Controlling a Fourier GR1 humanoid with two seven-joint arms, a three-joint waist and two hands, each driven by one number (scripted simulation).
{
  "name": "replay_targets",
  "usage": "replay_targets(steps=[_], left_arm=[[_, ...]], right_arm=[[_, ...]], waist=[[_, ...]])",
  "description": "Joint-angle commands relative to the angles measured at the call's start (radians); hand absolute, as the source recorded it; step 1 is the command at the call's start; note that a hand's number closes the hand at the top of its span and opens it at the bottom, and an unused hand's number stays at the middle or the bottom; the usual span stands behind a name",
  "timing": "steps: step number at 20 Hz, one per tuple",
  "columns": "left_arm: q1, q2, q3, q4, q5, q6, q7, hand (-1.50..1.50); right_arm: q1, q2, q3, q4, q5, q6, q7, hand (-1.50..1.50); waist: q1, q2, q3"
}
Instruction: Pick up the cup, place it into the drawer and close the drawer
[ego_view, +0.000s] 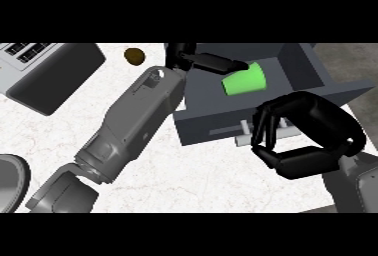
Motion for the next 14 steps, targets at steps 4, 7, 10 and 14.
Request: replay_targets(steps=[4, 7, 10, 14], left_arm=[[-0.014, 0.0, 0.021, 0.031, 0.063, 0.026, -0.07, -1.5], [-0.015, 0.0, 0.027, 0.042, 0.067, 0.057, -0.073, -1.5], [-0.009, 0.0, 0.037, 0.014, 0.107, 0.033, -0.08, -1.5], [0.054, 0.002, 0.05, -0.009, 0.1, -0.017, -0.123, -1.5]], right_arm=[[0.073, -0.122, 0.096, -0.031, 0.164, 0.087, 0.071, -1.5], [0.074, -0.15, 0.138, -0.071, 0.377, 0.05, 0.022, -1.5], [0.107, -0.11, 0.188, 0.033, 0.533, -0.035, -0.039, -1.5], [0.098, -0.082, 0.235, 0.243, 0.678, -0.124, -0.118, -1.5]], waist=[[0.072, -0.017, 0.001], [0.098, -0.022, 0.002], [0.135, -0.025, 0.002], [0.192, -0.027, 0.002]])
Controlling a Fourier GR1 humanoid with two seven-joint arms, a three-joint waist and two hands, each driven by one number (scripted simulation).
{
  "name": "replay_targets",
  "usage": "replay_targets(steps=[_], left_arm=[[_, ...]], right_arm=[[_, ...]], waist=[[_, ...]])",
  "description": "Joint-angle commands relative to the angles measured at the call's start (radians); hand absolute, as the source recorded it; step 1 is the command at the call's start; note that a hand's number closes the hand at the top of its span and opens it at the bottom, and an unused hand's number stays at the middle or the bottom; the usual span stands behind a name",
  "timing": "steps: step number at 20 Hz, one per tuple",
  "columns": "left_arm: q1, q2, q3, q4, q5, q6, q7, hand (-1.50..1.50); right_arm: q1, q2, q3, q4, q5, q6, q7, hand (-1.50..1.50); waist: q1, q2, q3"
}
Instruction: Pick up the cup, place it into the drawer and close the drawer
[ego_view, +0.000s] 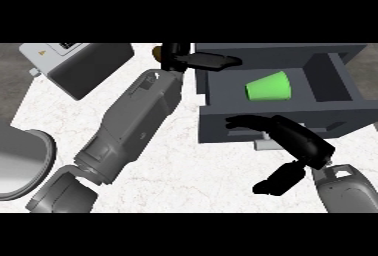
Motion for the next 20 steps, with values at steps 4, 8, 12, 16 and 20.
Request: replay_targets(steps=[4, 8, 12, 16, 20], left_arm=[[0.093, 0.024, 0.013, -0.087, 0.003, -0.043, -0.014, -1.5], [0.179, 0.034, 0.013, -0.123, 0.001, -0.065, -0.052, -1.5], [0.217, 0.067, 0.01, -0.186, 0.013, -0.12, -0.012, -1.5], [0.287, 0.108, 0.007, -0.232, 0.017, -0.154, -0.002, -1.5], [0.318, 0.156, 0.006, -0.268, 0.022, -0.203, 0.018, -1.5]], right_arm=[[-0.068, 0.039, 0.087, 0.367, 0.217, -0.088, -0.164, -1.5], [-0.124, 0.083, 0.117, 0.625, 0.328, -0.196, -0.258, 1.5], [-0.281, 0.074, 0.003, 0.873, 0.299, -0.231, -0.368, 1.5], [-0.367, 0.07, -0.069, 1.005, 0.282, -0.297, -0.495, 1.5], [-0.486, 0.048, -0.167, 1.103, 0.244, -0.344, -0.495, 1.5]], waist=[[0.073, -0.01, 0.0], [0.094, -0.007, 0.001], [0.132, -0.001, 0.003], [0.146, 0.001, 0.003], [0.179, 0.012, 0.005]])
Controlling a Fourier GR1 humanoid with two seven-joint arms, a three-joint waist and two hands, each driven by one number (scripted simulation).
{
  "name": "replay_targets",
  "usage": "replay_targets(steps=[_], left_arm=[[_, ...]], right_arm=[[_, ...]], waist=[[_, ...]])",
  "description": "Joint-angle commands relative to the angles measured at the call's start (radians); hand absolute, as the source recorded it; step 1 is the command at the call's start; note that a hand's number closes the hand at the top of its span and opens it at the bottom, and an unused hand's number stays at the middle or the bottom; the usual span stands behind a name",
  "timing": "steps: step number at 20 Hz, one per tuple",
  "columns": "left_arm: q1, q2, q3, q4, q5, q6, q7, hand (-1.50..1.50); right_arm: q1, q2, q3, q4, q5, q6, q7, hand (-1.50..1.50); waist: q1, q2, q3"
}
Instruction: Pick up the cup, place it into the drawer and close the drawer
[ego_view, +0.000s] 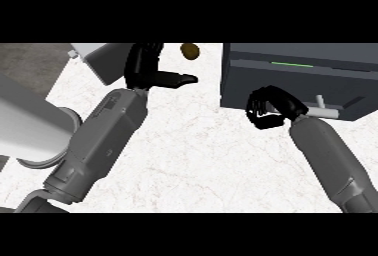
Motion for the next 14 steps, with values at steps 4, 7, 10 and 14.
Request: replay_targets(steps=[4, 7, 10, 14], left_arm=[[0.058, 0.043, -0.001, -0.056, 0.002, -0.036, 0.003, -1.5], [0.067, 0.052, -0.015, -0.075, 0.0, -0.063, 0.028, -1.5], [0.094, 0.066, -0.024, -0.083, -0.002, -0.088, 0.033, -1.5], [0.111, 0.074, -0.029, -0.1, 0.001, -0.118, 0.036, -1.5]], right_arm=[[-0.215, -0.09, -0.138, 0.184, -0.039, -0.05, -0.04, 1.5], [-0.233, -0.084, -0.176, 0.202, -0.073, -0.058, -0.011, 1.5], [-0.236, -0.121, -0.195, 0.201, -0.095, -0.031, -0.02, 1.5], [-0.253, -0.13, -0.207, 0.183, -0.117, -0.008, -0.006, 1.5]], waist=[[0.039, 0.016, 0.0], [0.067, 0.021, 0.001], [0.072, 0.024, 0.001], [0.088, 0.025, -0.001]])
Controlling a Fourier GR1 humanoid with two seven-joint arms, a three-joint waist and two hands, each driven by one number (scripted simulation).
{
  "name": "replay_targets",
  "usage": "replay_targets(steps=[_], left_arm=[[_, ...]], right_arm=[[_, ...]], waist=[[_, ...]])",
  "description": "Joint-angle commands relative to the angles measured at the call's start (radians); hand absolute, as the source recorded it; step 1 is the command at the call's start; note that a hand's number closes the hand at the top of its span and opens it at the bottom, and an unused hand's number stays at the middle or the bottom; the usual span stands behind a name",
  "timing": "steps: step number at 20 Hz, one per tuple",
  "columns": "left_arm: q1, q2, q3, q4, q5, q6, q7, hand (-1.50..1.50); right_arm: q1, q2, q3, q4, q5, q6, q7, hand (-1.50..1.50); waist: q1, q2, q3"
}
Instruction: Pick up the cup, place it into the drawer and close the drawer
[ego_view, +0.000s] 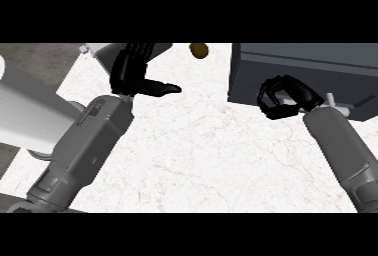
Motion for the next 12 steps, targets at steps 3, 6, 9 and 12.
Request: replay_targets(steps=[3, 6, 9, 12], left_arm=[[0.014, 0.016, -0.003, -0.019, 0.005, -0.032, 0.015, -1.5], [0.019, 0.008, -0.003, -0.029, 0.011, -0.035, 0.016, -1.5], [0.043, 0.008, -0.007, -0.039, 0.012, -0.048, 0.012, -1.5], [0.052, 0.008, -0.009, -0.051, 0.014, -0.056, 0.01, -1.5]], right_arm=[[-0.183, -0.132, -0.09, 0.031, -0.017, -0.047, 0.086, 1.5], [-0.176, -0.123, -0.099, 0.018, -0.039, -0.03, 0.086, 1.5], [-0.164, -0.139, -0.106, -0.001, -0.053, -0.011, 0.083, 1.5], [-0.142, -0.156, -0.114, -0.008, -0.067, 0.008, 0.076, 1.5]], waist=[[0.045, 0.019, -0.011], [0.05, 0.022, -0.011], [0.063, 0.019, -0.011], [0.06, 0.019, -0.01]])
